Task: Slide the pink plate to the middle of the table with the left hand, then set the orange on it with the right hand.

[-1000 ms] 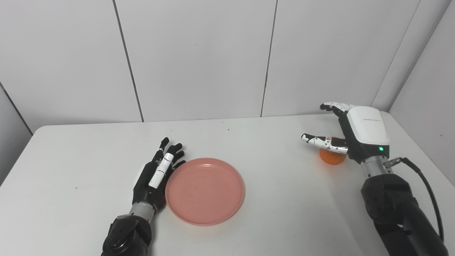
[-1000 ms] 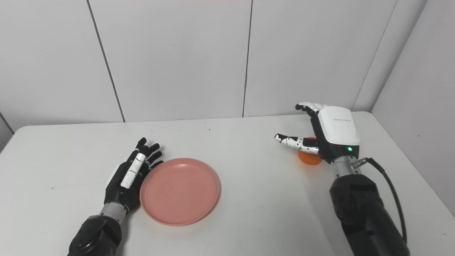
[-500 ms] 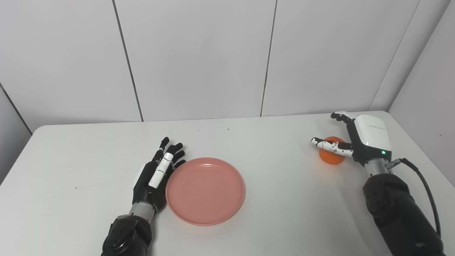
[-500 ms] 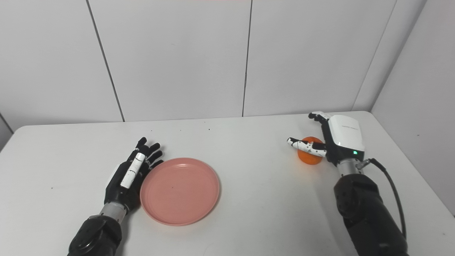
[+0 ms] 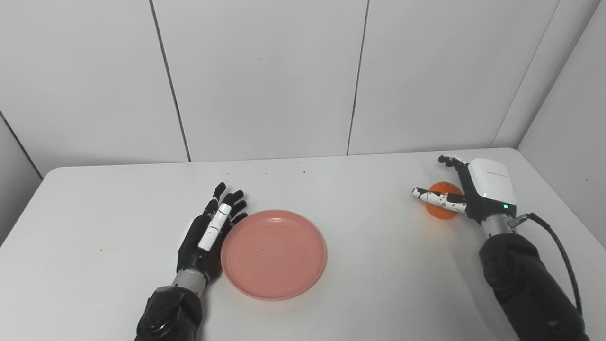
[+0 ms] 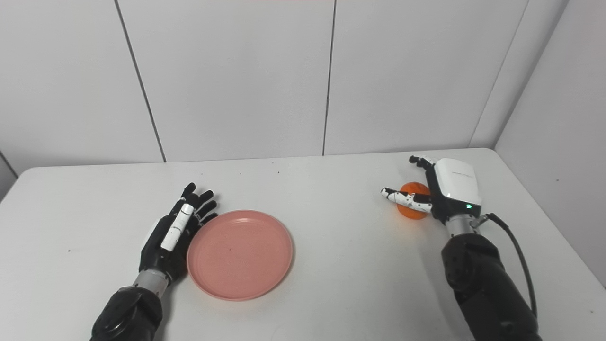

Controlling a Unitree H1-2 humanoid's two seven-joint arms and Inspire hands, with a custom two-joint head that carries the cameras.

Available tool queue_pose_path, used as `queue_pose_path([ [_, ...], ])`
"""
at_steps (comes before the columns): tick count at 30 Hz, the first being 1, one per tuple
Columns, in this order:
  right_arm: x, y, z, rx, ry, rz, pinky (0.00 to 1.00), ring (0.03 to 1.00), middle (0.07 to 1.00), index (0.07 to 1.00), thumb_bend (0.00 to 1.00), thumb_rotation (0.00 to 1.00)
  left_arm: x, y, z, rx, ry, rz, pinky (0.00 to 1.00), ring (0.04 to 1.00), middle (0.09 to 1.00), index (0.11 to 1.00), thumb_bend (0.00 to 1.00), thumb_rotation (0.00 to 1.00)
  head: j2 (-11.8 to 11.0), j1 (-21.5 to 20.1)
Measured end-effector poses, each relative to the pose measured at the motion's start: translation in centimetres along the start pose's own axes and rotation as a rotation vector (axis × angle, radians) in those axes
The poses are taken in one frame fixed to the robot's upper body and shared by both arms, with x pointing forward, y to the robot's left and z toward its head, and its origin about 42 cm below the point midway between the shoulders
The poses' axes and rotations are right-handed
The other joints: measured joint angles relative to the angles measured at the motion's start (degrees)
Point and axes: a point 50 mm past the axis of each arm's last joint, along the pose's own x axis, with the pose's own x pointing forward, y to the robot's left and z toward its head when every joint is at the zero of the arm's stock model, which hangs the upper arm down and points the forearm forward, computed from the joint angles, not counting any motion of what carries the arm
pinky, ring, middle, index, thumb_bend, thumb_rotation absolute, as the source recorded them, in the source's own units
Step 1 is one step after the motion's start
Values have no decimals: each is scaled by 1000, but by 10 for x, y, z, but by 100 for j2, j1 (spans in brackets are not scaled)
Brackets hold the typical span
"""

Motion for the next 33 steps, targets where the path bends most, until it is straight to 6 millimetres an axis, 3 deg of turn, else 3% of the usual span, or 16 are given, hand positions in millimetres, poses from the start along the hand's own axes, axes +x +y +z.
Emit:
queue_pose_path([
  [14,0,4,4,-3,-14,17,745,731,742,739,850,765,0,-1,0,-1,1,0,892,911,892,1000,779,577,26,0],
  [21,-2,9,7,-10,-27,45,717,708,727,728,855,810,-2,-1,1,-2,3,-1,878,913,899,1000,777,577,79,35],
  [33,-4,10,-6,-19,-1,63,779,728,738,740,851,797,-4,1,2,-4,5,6,839,908,901,1000,773,580,105,35],
])
